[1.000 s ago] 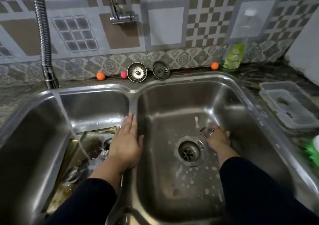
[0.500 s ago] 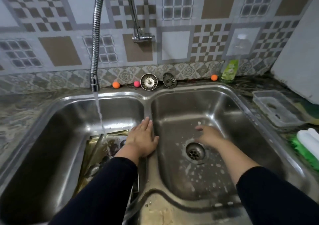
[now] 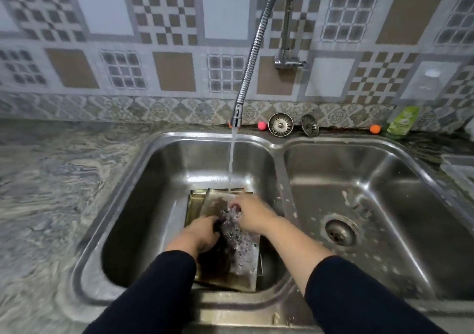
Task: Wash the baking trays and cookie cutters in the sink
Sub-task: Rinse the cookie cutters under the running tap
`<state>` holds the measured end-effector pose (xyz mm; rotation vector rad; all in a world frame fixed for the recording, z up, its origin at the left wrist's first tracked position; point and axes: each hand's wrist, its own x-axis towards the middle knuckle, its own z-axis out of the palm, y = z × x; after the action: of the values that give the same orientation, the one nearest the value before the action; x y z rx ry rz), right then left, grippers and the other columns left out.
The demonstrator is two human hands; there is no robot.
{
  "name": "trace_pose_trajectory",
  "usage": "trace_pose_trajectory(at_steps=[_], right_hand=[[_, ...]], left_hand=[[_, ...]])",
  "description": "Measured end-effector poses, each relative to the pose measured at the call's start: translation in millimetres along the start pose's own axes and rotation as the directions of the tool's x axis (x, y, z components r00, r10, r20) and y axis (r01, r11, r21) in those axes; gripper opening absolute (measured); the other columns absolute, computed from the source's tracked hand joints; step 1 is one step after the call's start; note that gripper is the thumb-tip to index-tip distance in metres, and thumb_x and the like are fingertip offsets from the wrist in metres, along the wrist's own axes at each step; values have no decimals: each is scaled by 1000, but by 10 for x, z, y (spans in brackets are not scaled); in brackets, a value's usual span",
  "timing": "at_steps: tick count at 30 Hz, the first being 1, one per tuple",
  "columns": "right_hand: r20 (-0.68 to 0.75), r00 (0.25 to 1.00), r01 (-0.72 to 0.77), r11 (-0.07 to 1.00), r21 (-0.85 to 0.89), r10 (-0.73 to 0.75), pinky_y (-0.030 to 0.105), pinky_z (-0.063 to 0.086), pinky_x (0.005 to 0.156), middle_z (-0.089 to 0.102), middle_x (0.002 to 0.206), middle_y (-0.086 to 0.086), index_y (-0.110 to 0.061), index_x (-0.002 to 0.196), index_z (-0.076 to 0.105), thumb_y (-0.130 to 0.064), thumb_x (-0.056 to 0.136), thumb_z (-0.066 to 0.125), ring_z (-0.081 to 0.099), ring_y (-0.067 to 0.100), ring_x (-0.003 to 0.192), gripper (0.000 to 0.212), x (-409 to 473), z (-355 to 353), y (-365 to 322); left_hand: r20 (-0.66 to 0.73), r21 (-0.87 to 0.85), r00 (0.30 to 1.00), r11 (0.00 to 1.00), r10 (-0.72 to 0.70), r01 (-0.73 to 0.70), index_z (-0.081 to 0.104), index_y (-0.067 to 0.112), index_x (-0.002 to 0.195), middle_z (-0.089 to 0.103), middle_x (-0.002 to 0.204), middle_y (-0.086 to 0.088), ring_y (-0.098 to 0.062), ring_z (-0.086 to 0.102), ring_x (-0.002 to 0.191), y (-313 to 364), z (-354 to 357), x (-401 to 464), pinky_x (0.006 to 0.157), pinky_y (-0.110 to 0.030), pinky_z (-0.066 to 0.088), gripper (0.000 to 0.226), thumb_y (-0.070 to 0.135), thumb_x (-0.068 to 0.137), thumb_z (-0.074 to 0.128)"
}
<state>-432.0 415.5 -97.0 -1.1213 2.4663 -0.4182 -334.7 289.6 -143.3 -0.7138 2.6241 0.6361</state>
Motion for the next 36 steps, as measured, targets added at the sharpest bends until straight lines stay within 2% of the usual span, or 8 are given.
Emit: trace_pose_trajectory(at_steps=[2, 5, 14, 20, 23, 26, 30, 36], right_hand=[[-4, 997, -78, 995, -67, 78, 43, 39, 105, 38, 144, 8, -20, 139, 42, -11, 88, 56, 38, 32, 131, 54, 92, 223, -4], [-80, 977, -201, 980, -15, 199, 34, 47, 89, 54, 127, 12, -13, 127, 52, 3, 88, 47, 54, 29, 114, 43, 168, 394, 27], [-219, 936, -225, 947, 230, 276, 15, 39, 53, 59, 84, -3, -21, 91, 68, -15, 89, 62, 53, 10, 66, 9, 249, -36, -223], [-214, 941, -102, 821, 562, 263, 20, 53, 73, 71, 97, -4, -25, 90, 75, -8, 79, 75, 63, 9, 81, 20, 113, -12, -245], [-208, 932, -102, 765, 636, 297, 30, 56, 85, 71, 102, -2, -24, 96, 74, -8, 77, 76, 66, 13, 90, 25, 111, 20, -234], [-219, 920, -93, 725, 683, 324, 17, 49, 71, 70, 100, -2, -18, 103, 73, -9, 78, 76, 63, 9, 85, 27, 105, -13, -231], [-227, 907, -68, 656, 751, 354, 24, 49, 82, 69, 100, -1, -15, 104, 71, -8, 78, 75, 64, 16, 93, 27, 98, -105, -236], [-267, 888, -19, 611, 791, 374, 28, 51, 88, 68, 106, -1, -17, 110, 67, -2, 82, 69, 63, 13, 96, 32, 139, -18, -241]], left_hand=[[29, -28, 1000, 1000, 5, -5, 27, 26, 151, 39, 151, -9, -27, 41, 136, -98, 76, -17, 113, -37, 32, 63, 19, 93, 52], [30, -50, 999, 998, 34, -33, 22, 28, 153, 32, 155, -9, -27, 36, 139, -184, 121, 12, 115, -37, 29, 65, 23, 94, 50], [-199, -412, 980, 909, -20, -65, 46, 26, 140, 55, 137, -6, -29, 50, 125, 1, -94, 75, 107, -42, 38, 42, 34, 103, 29], [-71, -930, 981, 368, -181, 1, 67, 16, 111, 71, 96, -10, -24, 66, 82, 143, -302, 123, 79, -43, 56, 33, 32, 100, 41], [-133, -937, 975, 344, -175, -66, 71, 20, 103, 72, 89, -9, -24, 65, 80, 171, -291, 121, 85, -43, 56, 24, 27, 98, 49], [-199, -943, 966, 302, -165, -142, 67, 20, 112, 71, 103, -3, -21, 67, 95, 195, -298, 118, 90, -40, 55, 23, 28, 99, 50], [-257, -925, 957, 319, -131, -205, 61, 21, 123, 66, 118, -3, -23, 64, 106, 222, -316, 110, 94, -44, 53, 27, 26, 99, 50], [-270, -927, 949, 309, -161, -211, 67, 20, 98, 71, 101, -6, -25, 68, 93, 179, -270, 151, 88, -48, 56, 13, 28, 94, 59]])
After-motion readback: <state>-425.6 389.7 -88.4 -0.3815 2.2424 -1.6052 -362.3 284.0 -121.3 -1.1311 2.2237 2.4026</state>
